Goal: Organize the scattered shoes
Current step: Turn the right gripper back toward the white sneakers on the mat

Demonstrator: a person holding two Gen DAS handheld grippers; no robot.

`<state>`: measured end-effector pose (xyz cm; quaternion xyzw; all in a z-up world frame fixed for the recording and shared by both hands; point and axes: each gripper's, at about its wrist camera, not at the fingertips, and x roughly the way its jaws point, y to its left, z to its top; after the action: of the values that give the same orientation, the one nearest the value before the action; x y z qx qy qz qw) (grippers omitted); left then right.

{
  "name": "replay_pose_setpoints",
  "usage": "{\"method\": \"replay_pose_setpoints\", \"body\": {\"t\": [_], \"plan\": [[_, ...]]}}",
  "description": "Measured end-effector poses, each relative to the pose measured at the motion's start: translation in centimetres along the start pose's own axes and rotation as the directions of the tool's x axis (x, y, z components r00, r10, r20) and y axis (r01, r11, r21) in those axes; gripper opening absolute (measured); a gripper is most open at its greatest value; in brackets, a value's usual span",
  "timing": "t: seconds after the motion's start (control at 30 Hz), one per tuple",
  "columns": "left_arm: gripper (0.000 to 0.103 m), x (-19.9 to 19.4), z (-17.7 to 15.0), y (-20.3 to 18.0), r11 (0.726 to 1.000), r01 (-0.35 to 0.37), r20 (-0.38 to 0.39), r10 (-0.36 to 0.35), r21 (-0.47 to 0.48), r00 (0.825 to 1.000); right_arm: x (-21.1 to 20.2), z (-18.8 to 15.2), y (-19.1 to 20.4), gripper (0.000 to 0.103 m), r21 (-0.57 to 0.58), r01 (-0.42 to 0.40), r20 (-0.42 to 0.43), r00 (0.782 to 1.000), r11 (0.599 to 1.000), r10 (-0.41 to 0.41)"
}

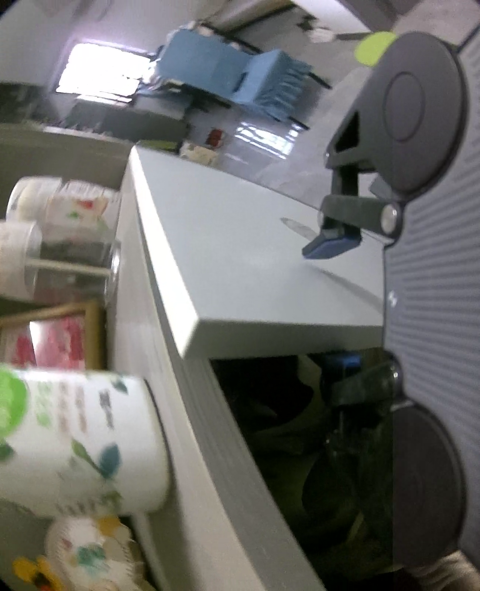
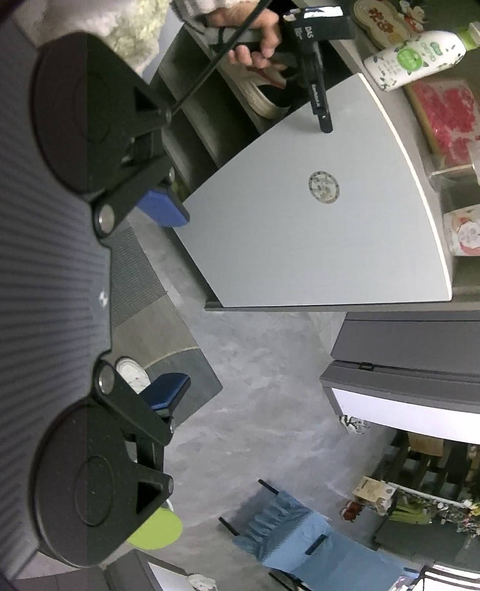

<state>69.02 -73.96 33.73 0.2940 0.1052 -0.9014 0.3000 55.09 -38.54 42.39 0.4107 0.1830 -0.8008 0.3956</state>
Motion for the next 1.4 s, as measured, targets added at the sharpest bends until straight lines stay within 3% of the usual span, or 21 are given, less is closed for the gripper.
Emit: {"method": "replay_pose_setpoints", "body": {"t": [0.33, 0.67, 0.93, 1.1, 1.2, 1.4], "plan": [[0.035, -3.5, -1.5, -6.3, 0.997, -0.06, -0.06, 0.063, 0.054, 0.996, 0.8, -2.2, -8.5, 0.088, 0.157, -0.044, 0.059, 0.998, 0.987, 0.035], [0.033, -6.9, -1.6, -17.0, 0.986, -0.085, -0.136, 0.104, 0.144, 0.985, 1.8, -5.5, -18.1, 0.088, 0.314, -0.102, 0.137, 0.989, 0.944, 0.061], [0.033, -6.4, -1.0, -27.5, 0.968, -0.031, -0.216, 0.087, 0.25, 0.972, 0.7, -13.6, -26.8, 0.088, 0.508, -0.034, 0.178, 0.982, 0.861, -0.066], [0.032, -5.3, 0.3, -32.7, 0.979, 0.023, -0.269, 0.033, 0.203, 0.963, -0.4, -18.5, -31.3, 0.088, 0.591, 0.049, 0.147, 0.975, 0.805, -0.167], [0.031, -4.5, 1.0, -35.9, 0.974, 0.039, -0.284, 0.026, 0.222, 0.958, -1.3, -21.5, -33.5, 0.088, 0.639, 0.088, 0.129, 0.967, 0.764, -0.219], [0.032, -1.5, 3.0, -40.9, 0.982, 0.062, -0.289, -0.007, 0.181, 0.957, -2.9, -26.9, -36.1, 0.088, 0.716, 0.141, 0.092, 0.952, 0.684, -0.292]]}}
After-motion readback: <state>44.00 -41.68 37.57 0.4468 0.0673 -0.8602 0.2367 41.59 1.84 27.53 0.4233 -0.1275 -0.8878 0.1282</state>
